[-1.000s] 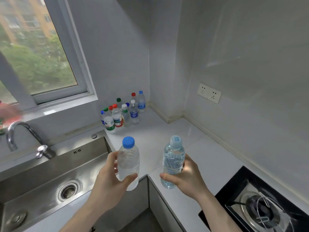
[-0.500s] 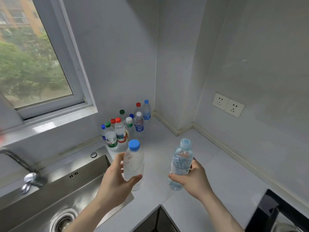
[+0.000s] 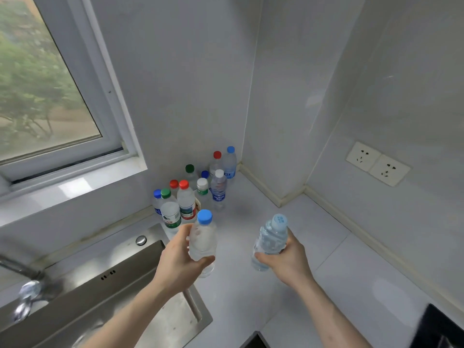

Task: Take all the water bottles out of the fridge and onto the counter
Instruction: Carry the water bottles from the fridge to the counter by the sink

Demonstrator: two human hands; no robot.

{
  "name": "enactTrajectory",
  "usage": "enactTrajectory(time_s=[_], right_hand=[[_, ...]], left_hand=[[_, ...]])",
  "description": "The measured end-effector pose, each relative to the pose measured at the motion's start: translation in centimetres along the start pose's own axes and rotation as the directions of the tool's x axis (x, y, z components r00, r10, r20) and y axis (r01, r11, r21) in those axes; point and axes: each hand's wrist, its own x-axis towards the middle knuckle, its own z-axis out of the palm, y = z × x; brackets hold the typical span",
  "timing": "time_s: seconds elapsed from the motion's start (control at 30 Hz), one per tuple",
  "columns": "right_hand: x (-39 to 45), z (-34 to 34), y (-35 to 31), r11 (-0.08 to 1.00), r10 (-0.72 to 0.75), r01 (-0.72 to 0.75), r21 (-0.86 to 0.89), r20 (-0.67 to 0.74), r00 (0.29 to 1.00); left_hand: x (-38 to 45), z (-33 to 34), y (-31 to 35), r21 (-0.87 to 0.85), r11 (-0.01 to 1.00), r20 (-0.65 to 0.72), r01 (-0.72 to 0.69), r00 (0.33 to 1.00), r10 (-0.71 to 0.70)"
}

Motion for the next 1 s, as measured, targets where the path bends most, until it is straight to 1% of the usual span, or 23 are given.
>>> enactTrajectory(time_s=[0.07,0.23,0.43,0.6,0.77,1.0], right_hand=[[1.8,0.7,0.2,1.000,0.010,-0.010,-0.005,0.007,1.000],[6.9,2.5,1.0,0.998,0.064,-0.064,-0.019,0.031,0.997],[12.8,4.6,1.6,0.992,0.078,-0.074,-0.098,0.036,0.996],[18.1,6.6,2.3,0.984,0.104,-0.100,-0.145,0.022,0.994],[22.7,8.3,0.4,0.981,0.124,-0.121,-0.155,0.009,0.992],[27.6,10.7,-1.3,0.985,0.105,-0.098,-0.141,0.046,0.993]], left_hand=[[1.4,0.8,-0.6,0.006,1.000,-0.004,0.015,1.000,-0.015],[5.1,2.5,-1.8,0.021,0.994,-0.029,0.109,0.994,-0.109],[8.9,3.6,-2.8,0.122,0.977,-0.073,0.177,0.983,-0.169],[11.3,3.9,-3.0,0.226,0.956,-0.071,0.189,0.982,-0.177],[13.0,4.5,-3.1,0.320,0.934,-0.044,0.160,0.987,-0.154],[14.6,5.2,-3.9,0.348,0.927,-0.014,0.140,0.989,-0.145]])
